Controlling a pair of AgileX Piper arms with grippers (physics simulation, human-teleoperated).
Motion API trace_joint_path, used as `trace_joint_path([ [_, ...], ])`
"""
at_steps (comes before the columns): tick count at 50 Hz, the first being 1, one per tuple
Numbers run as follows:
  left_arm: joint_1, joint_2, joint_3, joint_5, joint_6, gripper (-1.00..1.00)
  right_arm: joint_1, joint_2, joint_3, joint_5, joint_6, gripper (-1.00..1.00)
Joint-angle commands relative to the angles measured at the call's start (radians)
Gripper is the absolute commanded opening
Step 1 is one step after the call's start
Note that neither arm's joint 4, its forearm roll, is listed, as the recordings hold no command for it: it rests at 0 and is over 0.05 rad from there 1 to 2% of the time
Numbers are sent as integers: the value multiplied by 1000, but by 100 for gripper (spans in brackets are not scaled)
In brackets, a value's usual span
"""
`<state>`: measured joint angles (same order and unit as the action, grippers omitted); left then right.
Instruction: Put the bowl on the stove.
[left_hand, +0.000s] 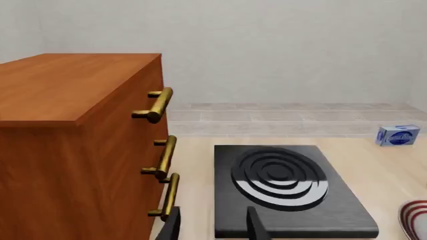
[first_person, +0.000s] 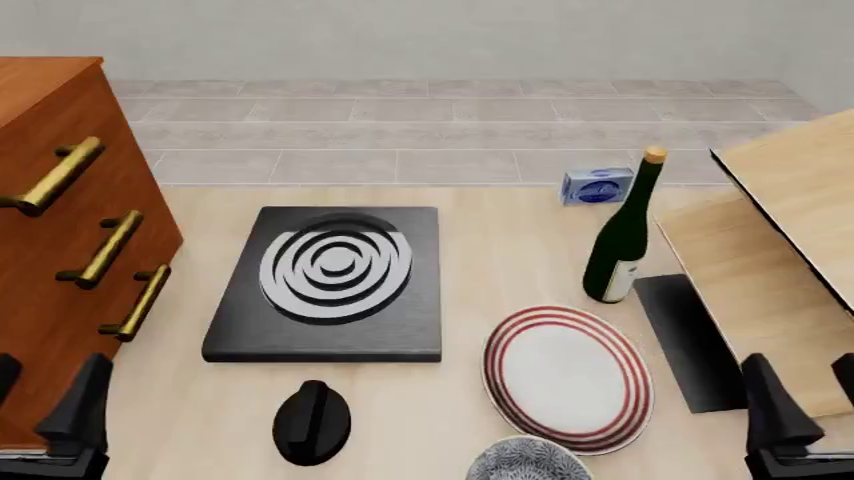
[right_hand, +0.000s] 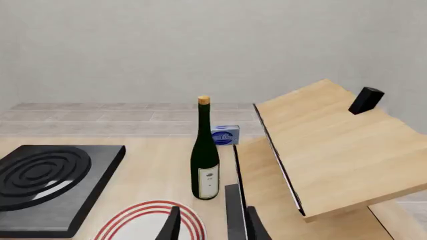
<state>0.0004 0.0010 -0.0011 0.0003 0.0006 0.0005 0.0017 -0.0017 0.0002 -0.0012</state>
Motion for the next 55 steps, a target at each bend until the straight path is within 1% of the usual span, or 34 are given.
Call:
trace_joint_path([
  [1,5,2,-4,5,-3,100,3,2,-5,3,-6,100],
  [11,9,1,-13,10,-1,100,24,1,-6,8,-30,100],
  [14,7,1,-17,12,2,100,32,0,-14,17,-51,100],
  [17,3,1,-17,12,4,100,56,3,-27,31,-98,100],
  [19,-1,0,-18,13,4,100,89,0,-43,46,-143,100],
  [22,-6,0,-17,10,6,100,140,0,-77,92,-188,100],
  [23,-8,0,-15,8,8,100,172,-1,-86,114,-217,100],
  [25,-10,0,-13,6,8,100,210,0,-92,138,-269,100],
  [26,-12,0,-12,5,8,100,249,0,-98,163,-301,100],
  [28,-13,0,-11,2,10,100,257,-1,-123,190,-323,100],
  [29,-19,0,-7,-9,16,100,352,-1,-165,286,-449,100],
  [30,-19,0,-7,-9,16,100,352,-1,-166,287,-449,100],
  [31,-20,0,-5,-10,18,100,379,-1,-173,313,-475,100],
  [32,-21,0,-4,-10,17,100,379,-1,-173,313,-475,100],
  [33,-22,0,-3,-11,17,100,402,-1,-180,336,-493,100],
  [34,-23,0,-3,-12,20,100,416,-1,-193,368,-488,100],
  [35,-23,0,-2,-13,21,100,425,-1,-201,382,-493,100],
  [37,-25,-1,-1,-14,22,100,435,0,-204,413,-521,100],
  [40,-30,-1,0,-17,22,100,456,2,-221,454,-533,100],
  [41,-30,-1,0,-18,21,100,462,7,-226,471,-529,100],
  [42,-31,-1,0,-19,20,100,484,10,-241,483,-510,100],
  [43,-34,-1,0,-18,20,100,500,12,-233,492,-543,100],
  [45,-34,-1,0,-19,21,100,522,24,-226,507,-575,100],
  [47,-35,-1,0,-20,20,100,536,29,-220,511,-586,100],
  [48,-37,-1,0,-22,22,100,560,43,-217,525,-606,100],
  [49,-39,-1,0,-23,23,100,559,53,-213,529,-616,100],
  [51,-41,-1,0,-25,20,100,602,66,-215,545,-616,100],
  [52,-41,-1,0,-25,20,100,602,66,-215,545,-616,100],
  [53,-44,-1,0,-25,23,100,620,70,-206,558,-639,100],
  [55,-43,-1,0,-27,19,100,635,76,-203,567,-648,100],
])
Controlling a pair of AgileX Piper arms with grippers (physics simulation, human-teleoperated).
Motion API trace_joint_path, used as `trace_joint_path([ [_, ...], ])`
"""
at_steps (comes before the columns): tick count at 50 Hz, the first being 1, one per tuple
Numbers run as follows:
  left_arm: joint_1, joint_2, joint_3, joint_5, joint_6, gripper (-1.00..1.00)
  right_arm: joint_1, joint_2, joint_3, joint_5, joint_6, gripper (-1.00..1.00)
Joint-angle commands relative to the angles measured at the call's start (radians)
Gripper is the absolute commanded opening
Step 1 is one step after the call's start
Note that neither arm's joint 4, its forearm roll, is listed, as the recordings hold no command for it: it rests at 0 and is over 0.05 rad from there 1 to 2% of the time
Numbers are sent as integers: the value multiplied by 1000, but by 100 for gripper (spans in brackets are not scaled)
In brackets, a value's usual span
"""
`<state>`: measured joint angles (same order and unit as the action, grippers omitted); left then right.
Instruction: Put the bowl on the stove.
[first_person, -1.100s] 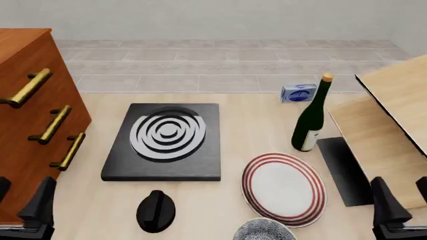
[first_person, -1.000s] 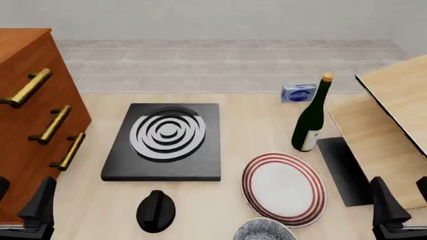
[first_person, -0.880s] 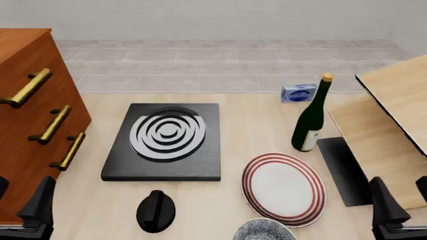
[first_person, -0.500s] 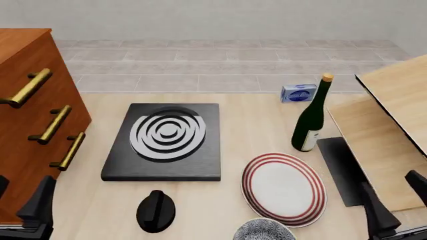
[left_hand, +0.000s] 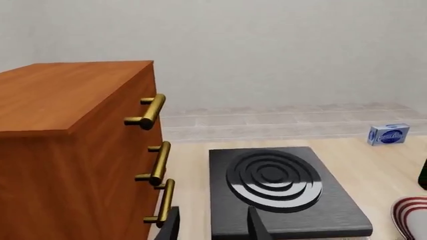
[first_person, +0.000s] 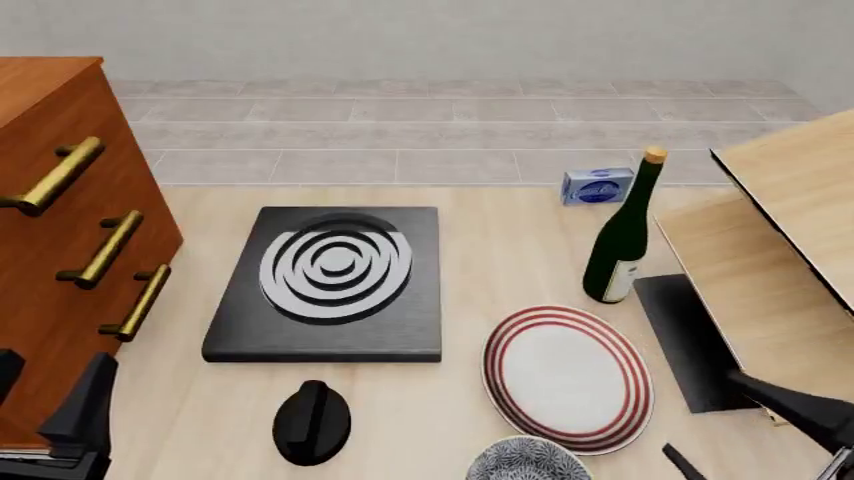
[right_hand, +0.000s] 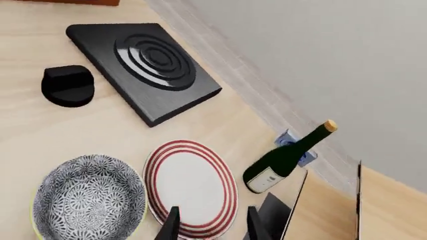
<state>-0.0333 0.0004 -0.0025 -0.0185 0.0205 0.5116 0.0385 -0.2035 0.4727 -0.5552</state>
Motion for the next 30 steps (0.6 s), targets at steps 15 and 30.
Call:
trace_joint_path([
  [15,-18,0,1,-15,-12,100,444,300,-63,42,-50,100],
  [30,3,0,2,-23,-31,100,666,643,-94,-191,5,100],
])
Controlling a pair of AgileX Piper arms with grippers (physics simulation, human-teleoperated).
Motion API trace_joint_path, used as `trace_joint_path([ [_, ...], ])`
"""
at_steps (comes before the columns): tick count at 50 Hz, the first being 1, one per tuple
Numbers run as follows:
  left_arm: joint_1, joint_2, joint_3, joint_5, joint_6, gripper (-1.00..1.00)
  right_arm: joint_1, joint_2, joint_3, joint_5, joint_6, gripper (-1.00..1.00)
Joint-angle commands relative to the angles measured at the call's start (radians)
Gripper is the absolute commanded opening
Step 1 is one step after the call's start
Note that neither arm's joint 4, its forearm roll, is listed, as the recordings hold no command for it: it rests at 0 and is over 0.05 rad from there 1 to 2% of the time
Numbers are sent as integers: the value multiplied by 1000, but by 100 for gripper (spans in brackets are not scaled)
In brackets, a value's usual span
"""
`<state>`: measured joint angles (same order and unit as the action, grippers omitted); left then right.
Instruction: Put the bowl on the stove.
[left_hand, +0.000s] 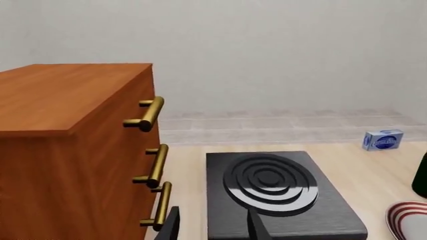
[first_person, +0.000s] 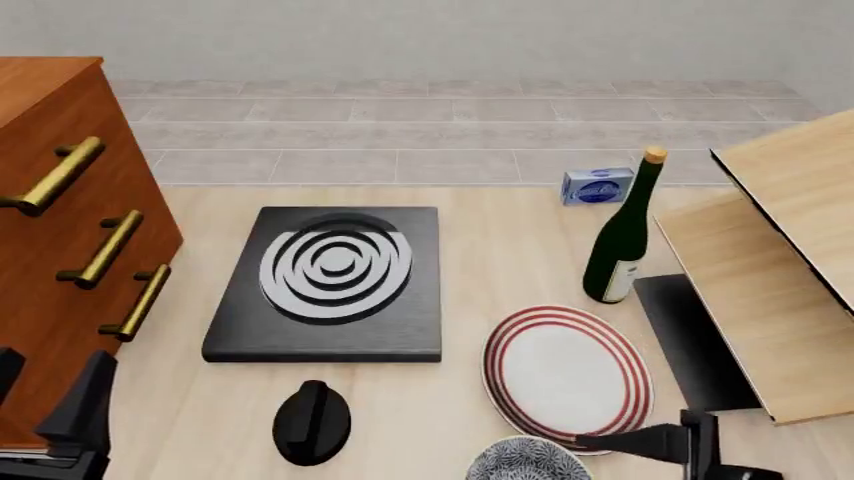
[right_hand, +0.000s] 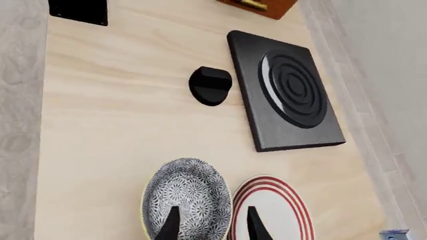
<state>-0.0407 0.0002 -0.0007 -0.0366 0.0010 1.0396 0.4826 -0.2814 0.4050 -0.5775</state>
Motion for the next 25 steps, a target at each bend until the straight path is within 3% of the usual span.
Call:
trace_joint_path([
  [1,12,0,0,-5,-12,100,150,215,-20,-135,35,100],
  [12,21,0,0,-8,-12,100,209,342,-9,-248,100,100],
  [13,18,0,0,-8,-12,100,245,404,-8,-291,181,100],
  [25,13,0,0,-6,-5,100,264,431,-12,-309,288,100],
])
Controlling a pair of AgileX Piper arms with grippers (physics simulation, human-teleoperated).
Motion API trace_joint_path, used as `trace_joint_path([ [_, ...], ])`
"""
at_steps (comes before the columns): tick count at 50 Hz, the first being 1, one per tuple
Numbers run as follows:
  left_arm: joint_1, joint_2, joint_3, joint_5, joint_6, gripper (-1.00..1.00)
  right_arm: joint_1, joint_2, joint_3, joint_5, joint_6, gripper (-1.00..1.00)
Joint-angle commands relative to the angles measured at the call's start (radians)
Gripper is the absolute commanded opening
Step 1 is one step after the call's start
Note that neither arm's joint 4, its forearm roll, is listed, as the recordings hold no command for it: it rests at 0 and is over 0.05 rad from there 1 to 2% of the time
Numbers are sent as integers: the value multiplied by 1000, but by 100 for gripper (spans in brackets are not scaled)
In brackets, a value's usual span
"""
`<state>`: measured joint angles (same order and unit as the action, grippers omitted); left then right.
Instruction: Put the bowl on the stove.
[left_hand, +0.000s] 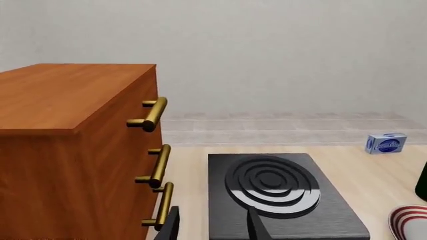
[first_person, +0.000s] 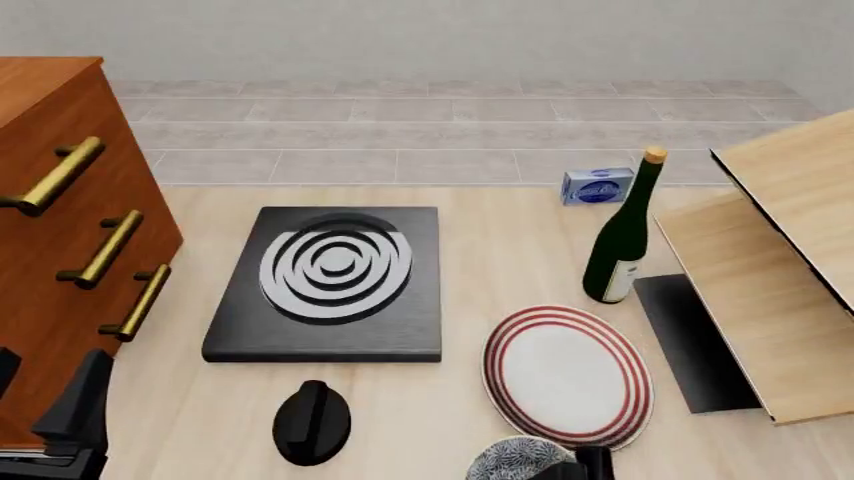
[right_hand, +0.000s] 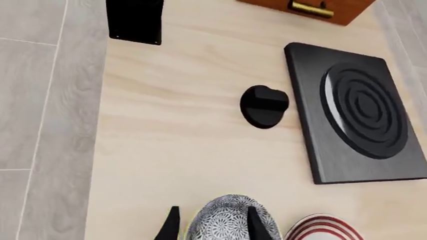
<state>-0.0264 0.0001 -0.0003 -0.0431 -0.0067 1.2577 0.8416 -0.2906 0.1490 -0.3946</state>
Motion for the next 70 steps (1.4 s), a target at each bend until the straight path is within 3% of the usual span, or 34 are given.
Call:
trace_joint_path([
  [1,-1,0,0,0,3,100,48,74,-4,-55,116,100],
  [2,-1,0,0,0,3,100,53,76,-12,-51,158,100],
  [3,0,0,0,0,3,100,47,73,-5,-54,128,100],
  [4,1,0,0,0,3,100,26,100,-8,-47,176,100],
  [16,0,0,0,-6,3,100,39,114,13,-80,236,100],
  [35,-1,0,-1,-6,-2,100,-1,211,62,-121,253,100],
  [50,16,0,0,-5,-12,100,13,347,98,-264,309,100],
  [70,23,0,0,-5,-17,100,-19,481,147,-416,320,100],
])
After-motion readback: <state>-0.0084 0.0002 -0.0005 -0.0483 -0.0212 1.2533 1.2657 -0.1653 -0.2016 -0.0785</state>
